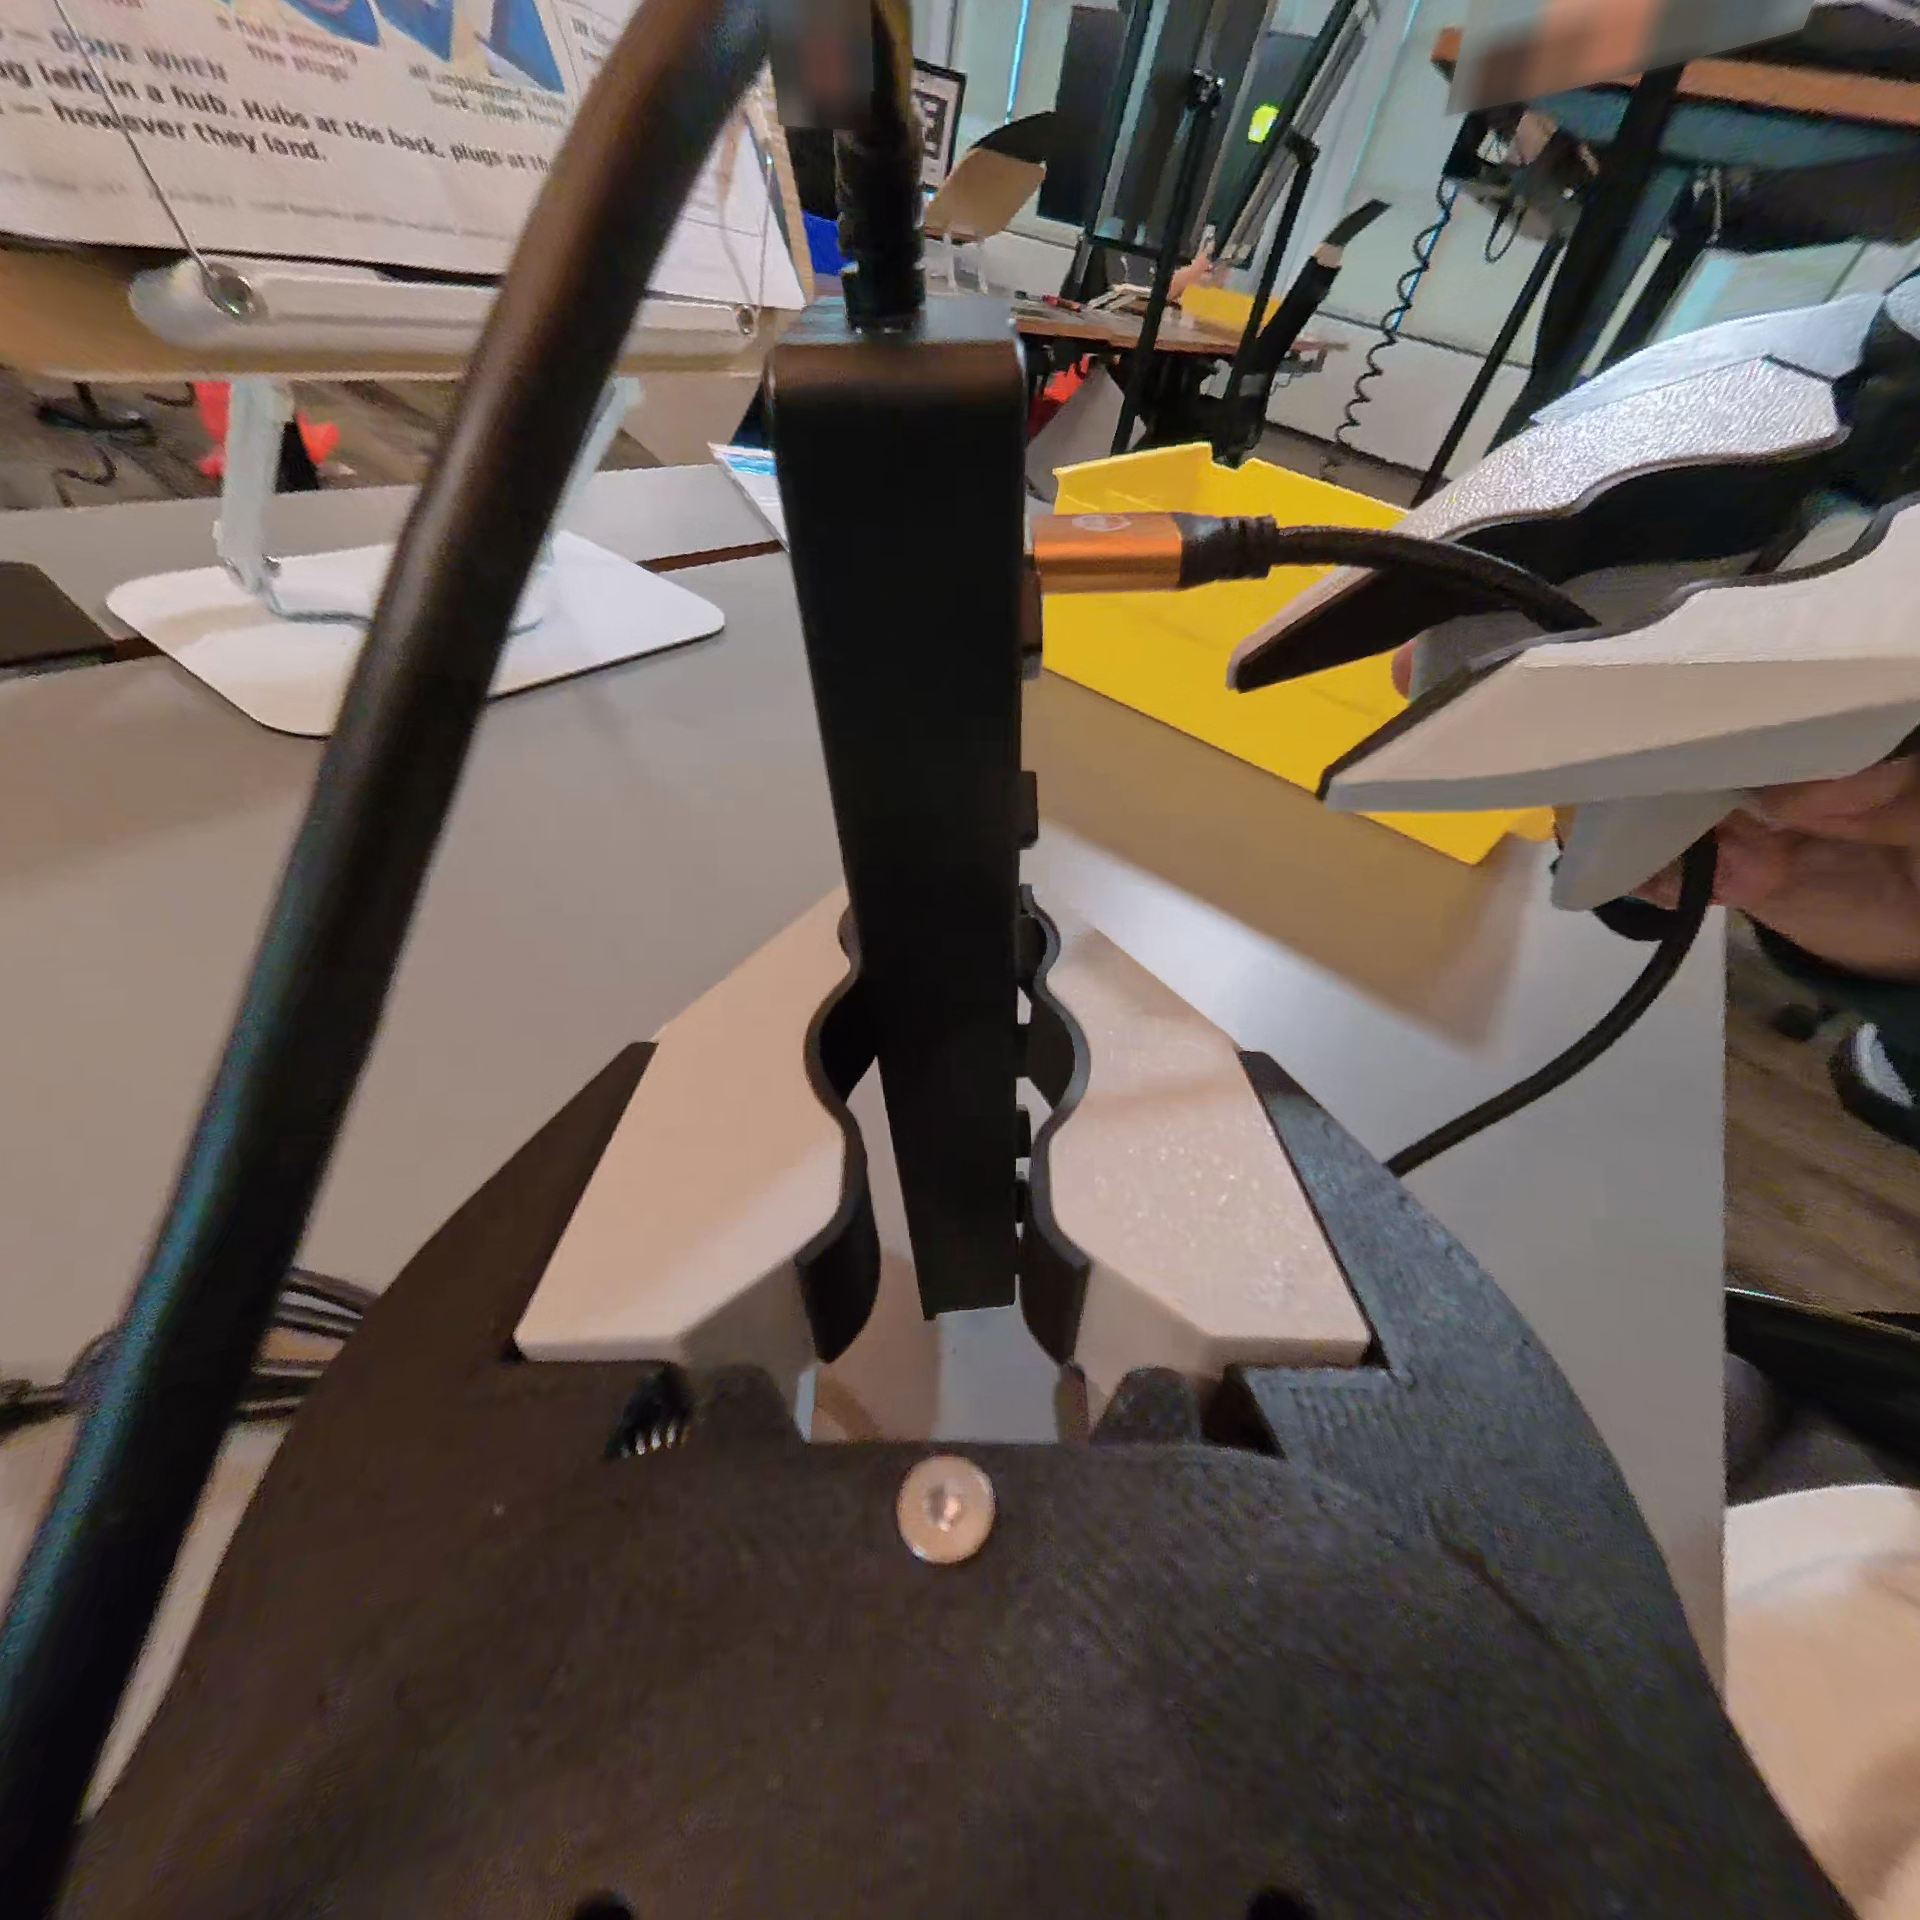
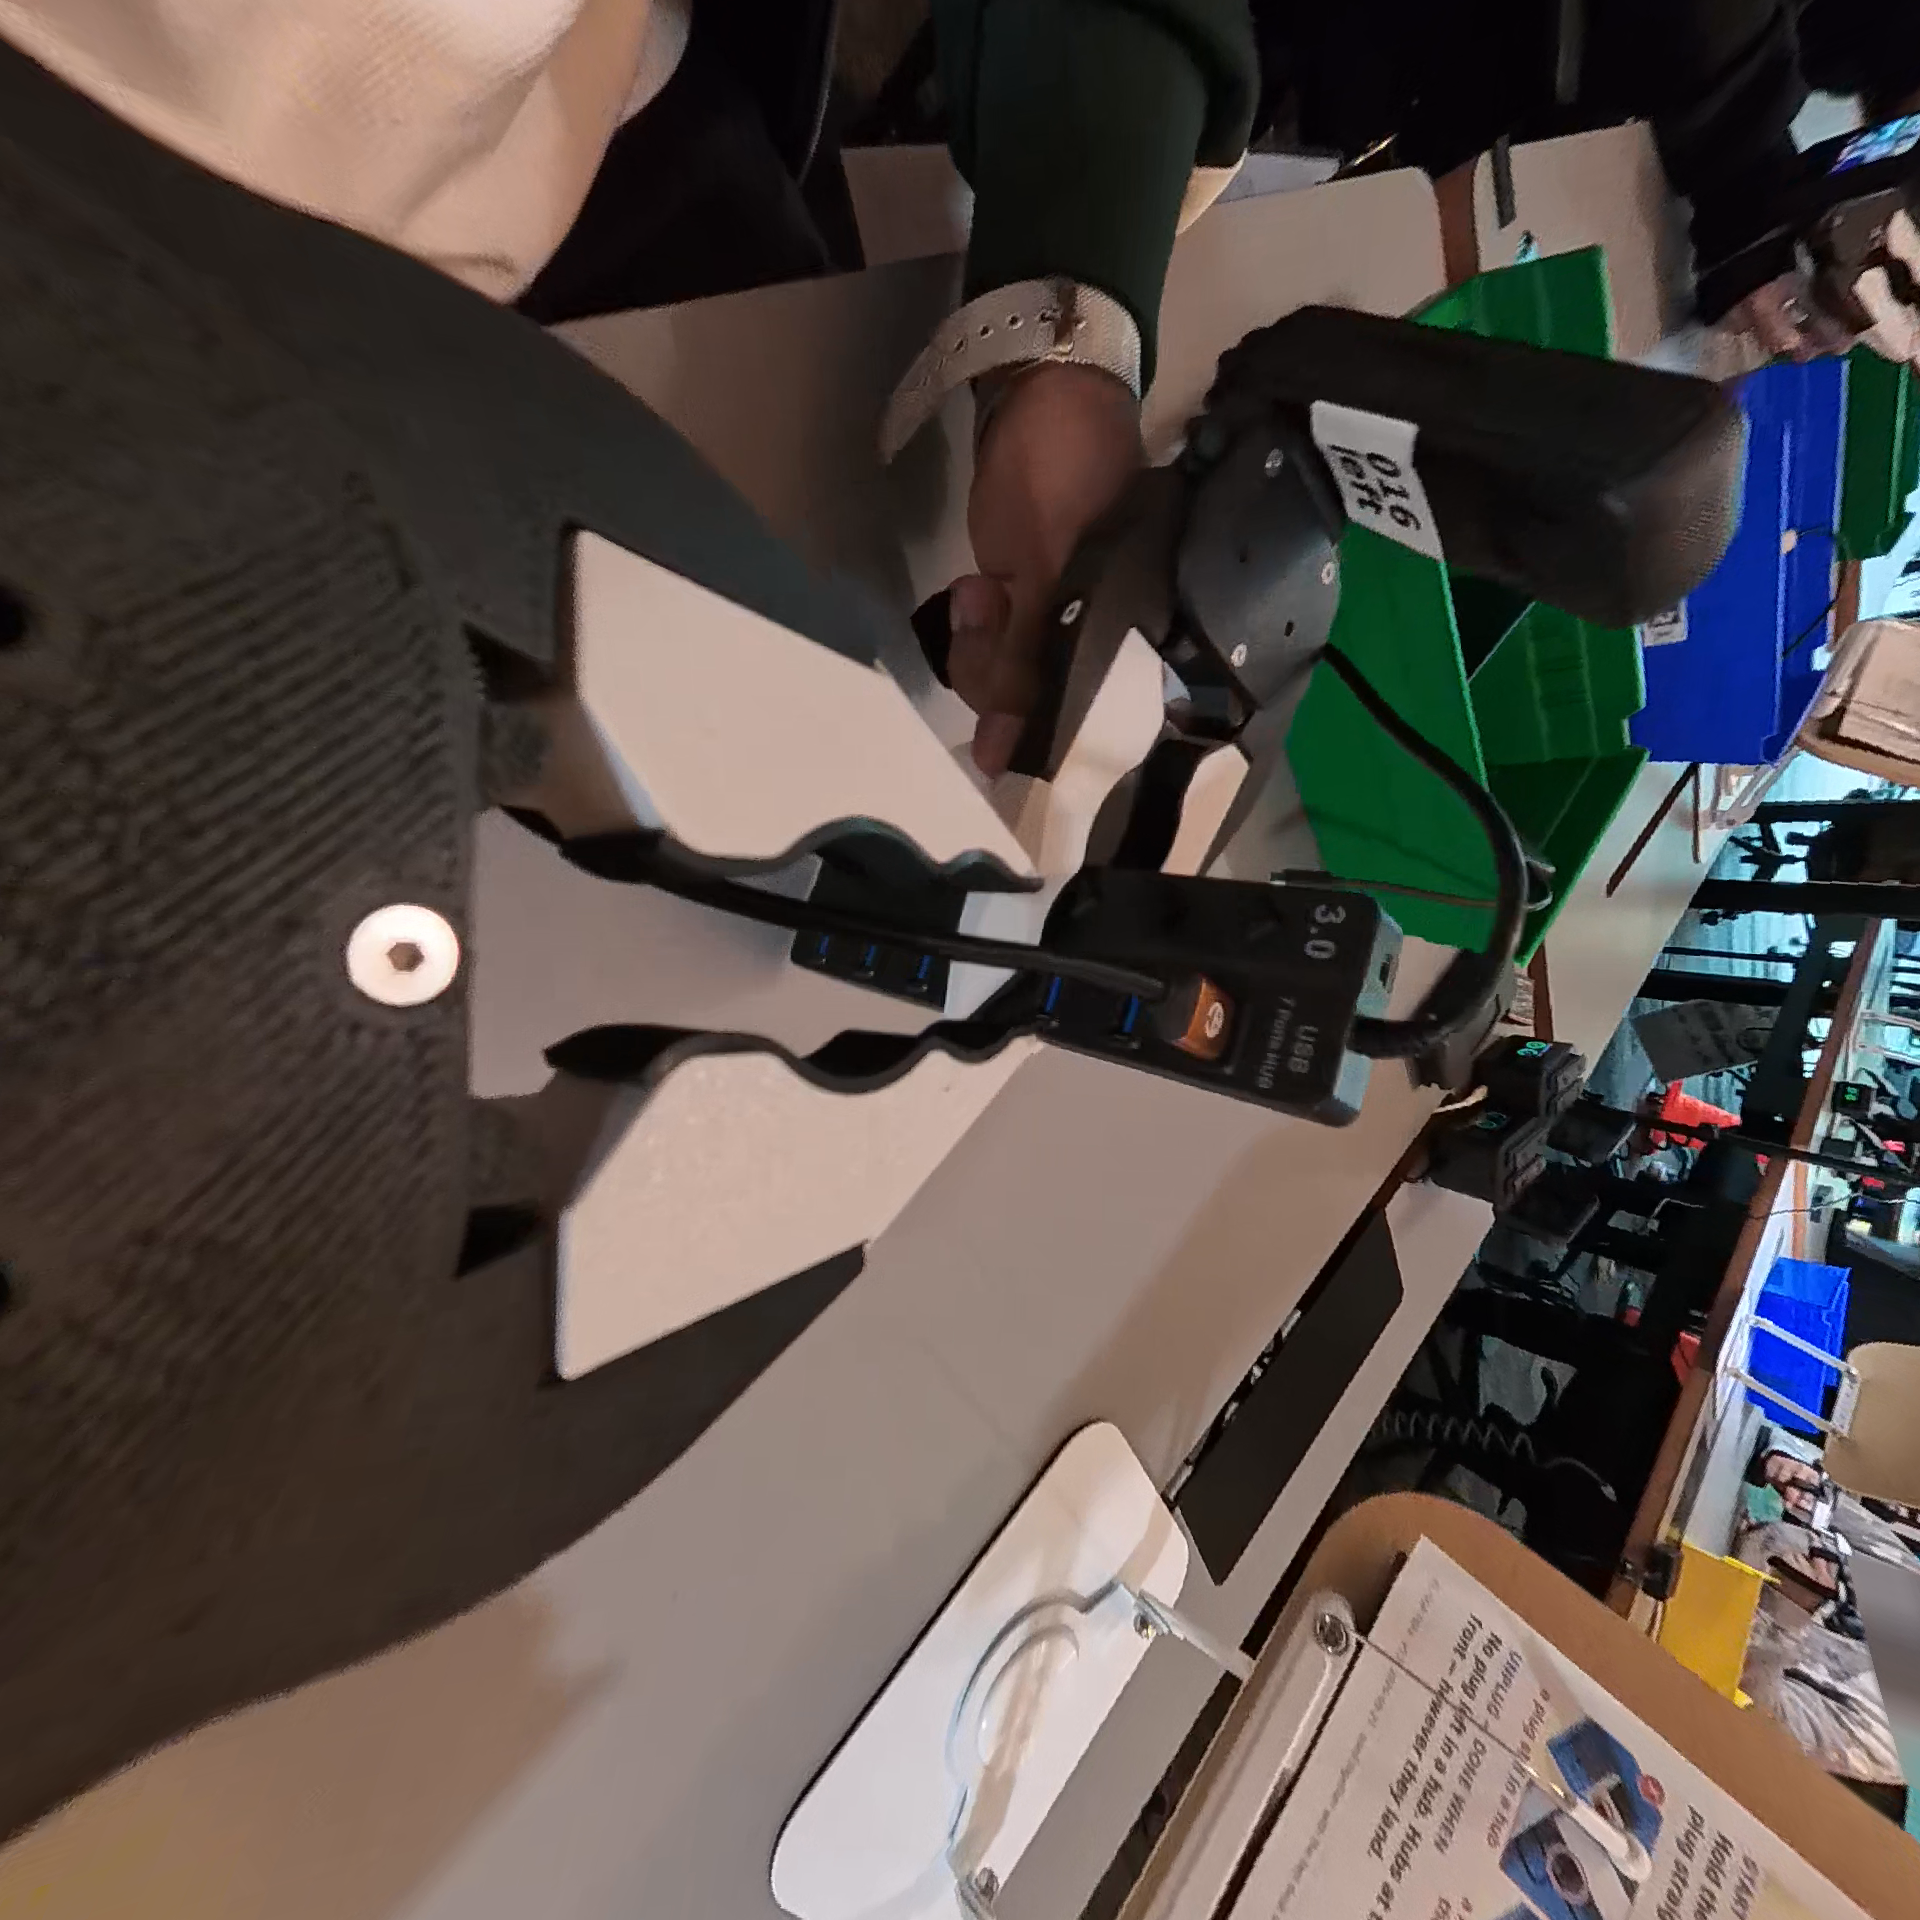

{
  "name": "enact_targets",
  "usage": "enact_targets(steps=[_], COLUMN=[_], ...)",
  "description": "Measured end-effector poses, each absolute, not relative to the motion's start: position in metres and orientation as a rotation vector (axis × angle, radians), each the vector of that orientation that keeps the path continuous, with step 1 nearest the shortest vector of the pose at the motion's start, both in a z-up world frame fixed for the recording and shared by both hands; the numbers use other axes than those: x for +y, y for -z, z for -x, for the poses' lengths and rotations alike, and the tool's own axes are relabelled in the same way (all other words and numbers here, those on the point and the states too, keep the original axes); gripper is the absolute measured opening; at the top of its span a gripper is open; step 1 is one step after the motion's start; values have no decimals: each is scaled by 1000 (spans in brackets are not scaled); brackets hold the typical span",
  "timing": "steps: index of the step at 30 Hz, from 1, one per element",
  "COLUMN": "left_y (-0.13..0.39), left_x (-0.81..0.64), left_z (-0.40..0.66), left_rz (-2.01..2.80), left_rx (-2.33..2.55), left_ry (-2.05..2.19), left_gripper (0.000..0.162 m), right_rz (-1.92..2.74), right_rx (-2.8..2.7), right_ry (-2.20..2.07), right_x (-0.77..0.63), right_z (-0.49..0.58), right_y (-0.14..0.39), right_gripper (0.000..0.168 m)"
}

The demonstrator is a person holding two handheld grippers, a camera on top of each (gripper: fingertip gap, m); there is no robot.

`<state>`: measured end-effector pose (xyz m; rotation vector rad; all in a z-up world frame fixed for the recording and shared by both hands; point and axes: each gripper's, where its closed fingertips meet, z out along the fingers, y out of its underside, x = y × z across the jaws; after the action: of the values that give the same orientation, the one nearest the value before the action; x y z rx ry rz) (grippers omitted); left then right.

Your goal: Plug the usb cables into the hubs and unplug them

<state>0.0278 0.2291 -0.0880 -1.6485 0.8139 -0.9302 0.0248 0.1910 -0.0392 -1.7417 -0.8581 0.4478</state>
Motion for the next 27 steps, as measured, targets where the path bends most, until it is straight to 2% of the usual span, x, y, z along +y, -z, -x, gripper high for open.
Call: enact_targets(steps=[1, 3, 14, 20, 24, 26, 27], left_y=[89, 92, 102, 107, 106, 103, 102], left_x=[228, 224, 208, 212, 216, 215, 215], left_z=[-29, -32, -45, -43, -41, -40, -40], left_rz=[1655, 1661, 1638, 1708, 1715, 1708, 1709], left_rx=[814, 830, 895, 826, 788, 784, 787], left_ry=[947, 980, 1095, 1210, 1195, 1225, 1236], left_gripper=[21, 21, 28, 38, 34, 22, 22], right_rz=[1736, 1711, 1687, 1678, 1649, 1639, 1637], right_rx=[-863, -871, -777, -724, -684, -652, -640], right_ry=[-428, -398, -535, -636, -673, -716, -734], right_x=[191, 191, 189, 188, 187, 187, 188], right_z=[-25, -27, -29, -27, -29, -32, -34], right_y=[39, 35, 23, 19, 11, 5, 3], right_gripper=[21, 0, 0, 0, 0, 0, 0])
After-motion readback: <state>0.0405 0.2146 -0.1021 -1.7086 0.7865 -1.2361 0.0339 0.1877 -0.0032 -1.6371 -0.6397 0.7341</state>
